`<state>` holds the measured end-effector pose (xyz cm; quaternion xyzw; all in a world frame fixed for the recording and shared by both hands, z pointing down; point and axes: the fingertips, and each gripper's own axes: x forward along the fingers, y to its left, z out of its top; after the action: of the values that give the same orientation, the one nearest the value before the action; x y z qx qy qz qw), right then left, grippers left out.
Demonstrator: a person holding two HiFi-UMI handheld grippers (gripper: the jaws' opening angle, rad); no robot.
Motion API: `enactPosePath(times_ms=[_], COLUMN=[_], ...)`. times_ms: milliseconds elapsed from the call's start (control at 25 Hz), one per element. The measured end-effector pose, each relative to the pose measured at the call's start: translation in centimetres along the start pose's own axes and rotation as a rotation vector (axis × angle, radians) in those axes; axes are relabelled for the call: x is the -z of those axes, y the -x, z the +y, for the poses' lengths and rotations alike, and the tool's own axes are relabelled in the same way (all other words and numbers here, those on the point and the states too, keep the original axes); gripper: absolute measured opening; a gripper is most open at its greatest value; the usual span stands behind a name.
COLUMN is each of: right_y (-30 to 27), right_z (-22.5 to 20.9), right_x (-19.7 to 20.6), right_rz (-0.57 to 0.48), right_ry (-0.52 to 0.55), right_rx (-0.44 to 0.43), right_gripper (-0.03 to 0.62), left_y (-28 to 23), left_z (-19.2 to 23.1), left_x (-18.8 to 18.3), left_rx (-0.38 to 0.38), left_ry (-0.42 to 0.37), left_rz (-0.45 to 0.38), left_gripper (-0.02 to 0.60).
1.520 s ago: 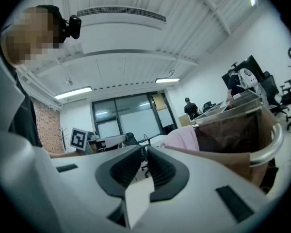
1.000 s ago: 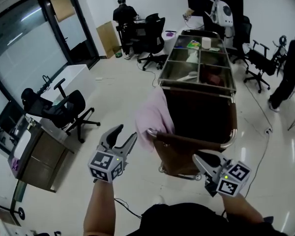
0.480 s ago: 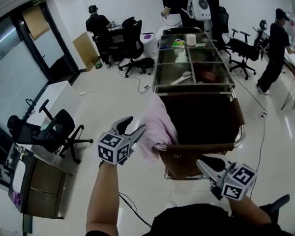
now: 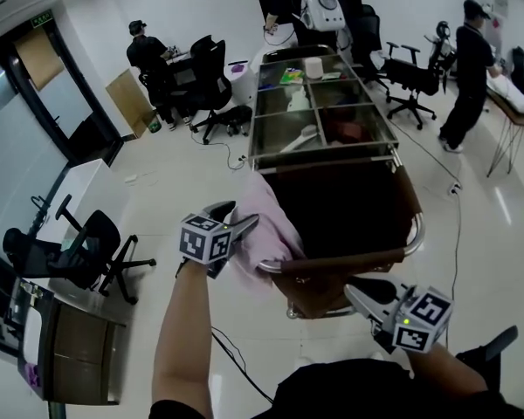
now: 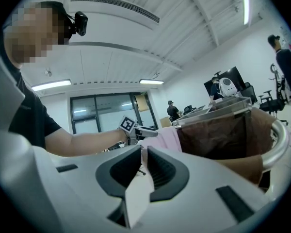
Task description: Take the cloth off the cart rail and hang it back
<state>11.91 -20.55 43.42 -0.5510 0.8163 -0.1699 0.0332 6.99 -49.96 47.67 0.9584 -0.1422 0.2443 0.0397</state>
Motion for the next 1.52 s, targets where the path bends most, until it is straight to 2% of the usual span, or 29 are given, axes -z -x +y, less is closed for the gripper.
enactPosePath(times_ms=[240, 360, 480, 640, 720, 920, 1240, 1520], right_y=[0.5, 0.7, 0.9, 1.2, 1.3, 1.6, 2.2, 4.3], right_z=[-0.4, -0.3, -0.3, -0.4, -0.2, 0.3, 0.7, 0.9], right_x=[0.5, 0.5, 0.6, 0.6, 0.6, 0.8, 0.9, 0.6], right_rz=[0.008, 0.007, 0.009, 0.004, 0.005, 0.018, 0.023, 0.017], right_ry=[-0.015, -0.016, -0.021, -0.024, -0.022, -0.020, -0.029, -0.030], right_rx=[-0.004, -0.007, -0.005, -0.010, -0.016, -0.038, -0.101, -0.159], right_gripper=[0.063, 0.063, 0.063, 0.063, 0.063, 0.063, 0.063, 0.063], left_y=[-1.8, -2.1, -1.7, -1.1, -0.6, 1.6, 7.1, 14.0], left_z=[-0.3, -0.3, -0.2, -0.5, -0.4, -0.3, -2.7, -7.4], left_x=[0.8, 0.6, 0.2, -0.4, -1.0, -3.0, -9.9, -14.8], left_rx=[0.066, 0.054, 0.000, -0.069, -0.102, -0.148, -0.123, -0.170], left_ry=[0.122, 0.154, 0.128, 0.032, 0.015, 0.069, 0.236, 0.209], left_rz=[0.034, 0.036, 0.031, 0.034, 0.012, -0.082, -0.337, -0.528], left_gripper=[0.302, 0.270, 0.204, 0.125, 0.089, 0.058, 0.055, 0.055])
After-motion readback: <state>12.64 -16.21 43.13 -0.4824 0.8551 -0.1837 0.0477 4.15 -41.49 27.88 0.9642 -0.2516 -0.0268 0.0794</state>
